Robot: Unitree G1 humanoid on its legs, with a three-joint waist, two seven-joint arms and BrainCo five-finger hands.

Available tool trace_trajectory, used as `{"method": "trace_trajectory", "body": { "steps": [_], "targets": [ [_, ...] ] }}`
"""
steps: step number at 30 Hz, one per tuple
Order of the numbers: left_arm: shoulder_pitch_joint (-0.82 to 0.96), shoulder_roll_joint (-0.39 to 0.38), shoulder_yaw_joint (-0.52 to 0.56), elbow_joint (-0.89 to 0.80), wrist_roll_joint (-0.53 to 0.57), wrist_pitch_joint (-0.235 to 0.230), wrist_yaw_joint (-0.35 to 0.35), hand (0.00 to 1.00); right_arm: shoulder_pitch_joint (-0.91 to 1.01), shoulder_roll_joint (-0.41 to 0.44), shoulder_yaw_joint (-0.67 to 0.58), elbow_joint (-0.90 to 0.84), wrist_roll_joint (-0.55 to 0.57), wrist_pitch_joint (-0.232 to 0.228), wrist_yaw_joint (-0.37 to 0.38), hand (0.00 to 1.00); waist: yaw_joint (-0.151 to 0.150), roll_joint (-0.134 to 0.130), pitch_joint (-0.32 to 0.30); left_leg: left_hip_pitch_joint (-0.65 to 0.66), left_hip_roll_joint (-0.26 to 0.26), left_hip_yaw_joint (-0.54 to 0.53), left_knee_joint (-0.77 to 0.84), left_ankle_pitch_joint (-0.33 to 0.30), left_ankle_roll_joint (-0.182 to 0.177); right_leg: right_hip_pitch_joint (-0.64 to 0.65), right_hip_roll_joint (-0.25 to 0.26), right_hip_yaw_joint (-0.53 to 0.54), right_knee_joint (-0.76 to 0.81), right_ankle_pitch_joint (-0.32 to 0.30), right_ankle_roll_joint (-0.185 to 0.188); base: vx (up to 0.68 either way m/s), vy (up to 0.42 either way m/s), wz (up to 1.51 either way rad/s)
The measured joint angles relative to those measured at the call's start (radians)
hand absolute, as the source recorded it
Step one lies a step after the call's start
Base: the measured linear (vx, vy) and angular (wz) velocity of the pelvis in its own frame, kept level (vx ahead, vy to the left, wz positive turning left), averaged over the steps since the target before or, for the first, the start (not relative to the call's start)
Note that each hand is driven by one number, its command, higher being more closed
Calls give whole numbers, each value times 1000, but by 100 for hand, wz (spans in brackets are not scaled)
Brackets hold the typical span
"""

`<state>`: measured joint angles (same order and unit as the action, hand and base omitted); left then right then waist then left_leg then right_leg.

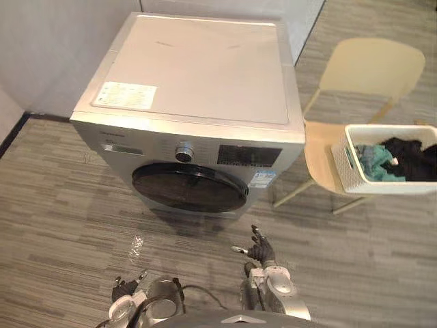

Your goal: Pick up the laundry basket with both hands and put the clothes into the washing machine.

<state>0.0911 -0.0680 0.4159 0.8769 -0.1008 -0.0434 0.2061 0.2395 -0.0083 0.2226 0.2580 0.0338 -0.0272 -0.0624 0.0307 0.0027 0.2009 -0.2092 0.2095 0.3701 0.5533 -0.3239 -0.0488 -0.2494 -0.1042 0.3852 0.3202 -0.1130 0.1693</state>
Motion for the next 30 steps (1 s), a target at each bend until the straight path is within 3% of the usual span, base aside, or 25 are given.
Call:
{"method": "trace_trajectory", "body": {
  "steps": [1, 2, 3, 4, 5, 7, 10, 13, 18, 24, 30],
  "targets": [
    [0, 3, -8, 0, 0, 0, 0, 0, 3, -2, 25, -5, -1, -1, 6, 0, 0, 5, 3, 3, 0, 7, -8, 8, 4, -11, -9, -59, 37, -14, -15, -119, 1, -5],
    [0, 12, -27, 2, -1, 0, 2, 0, -2, -3, 66, -5, -1, -3, 20, 0, 5, 1, 1, 9, -4, 10, -24, 22, 0, -25, -24, -185, 89, -35, -40, -100, -18, -6],
    [-3, 20, -44, 4, -3, -1, 2, 0, -14, -5, 87, -5, -4, -11, 27, 0, 13, -4, 3, 14, -14, 5, -36, 30, -7, -26, -45, -260, 74, -31, -40, -93, -6, -3],
    [-9, 37, -62, 14, -2, -1, 1, 0, -33, -8, 92, -6, -28, -20, 30, 0, 10, -8, 3, 9, -26, -16, -42, 36, -13, -12, -53, -284, 34, -14, -11, -88, -8, 12],
    [-18, 41, -73, 36, -2, -2, -2, 0, -69, -23, 89, -6, -56, -25, 28, 0, 0, 7, 8, -3, -29, -34, -60, 53, -20, 0, -44, -288, -15, 15, -8, -91, -17, 11],
    [-24, 42, -71, 37, -3, -4, 4, 0, -166, -75, 90, -5, -93, -36, 16, 0, 12, 20, 21, -31, -62, -103, -96, 73, -18, -1, -33, -284, -117, 86, -14, -113, 2, -27],
    [-24, 75, -72, 63, -2, 0, 9, 0, -292, -133, 66, -7, -170, -38, -31, 0, 20, 19, 29, -52, -66, -127, -125, 99, -19, 26, -22, -283, -249, 180, -17, -60, -2, -24],
    [-19, 86, -74, 95, -1, 2, 12, 0, -370, -184, 12, -19, -253, -38, -74, 0, 26, 23, 34, -49, -62, -133, -133, 109, -18, 47, -17, -290, -302, 218, -10, -18, -43, 0],
    [-19, 94, -94, 94, -2, 3, 14, 0, -424, -244, -41, -89, -321, -37, -125, 0, 23, 22, 54, -39, -84, -162, -157, 140, -2, 77, -32, -317, -329, 230, -12, 6, -17, 18],
    [-20, 104, -133, 67, -2, 2, 23, 0, -556, -305, -33, -27, -298, -35, -135, 0, 20, 28, 112, -65, -106, -185, -174, 164, 8, 68, -51, -340, -328, 230, -20, -42, 6, 14],
    [-20, 107, -183, 36, -17, -1, 3, 0, -866, -425, 67, 288, -44, -36, -59, 0, 37, 53, 196, -120, -118, -208, -183, 191, -1, 22, -56, -358, -322, 244, -33, -70, 2, 13]
  ]
}}
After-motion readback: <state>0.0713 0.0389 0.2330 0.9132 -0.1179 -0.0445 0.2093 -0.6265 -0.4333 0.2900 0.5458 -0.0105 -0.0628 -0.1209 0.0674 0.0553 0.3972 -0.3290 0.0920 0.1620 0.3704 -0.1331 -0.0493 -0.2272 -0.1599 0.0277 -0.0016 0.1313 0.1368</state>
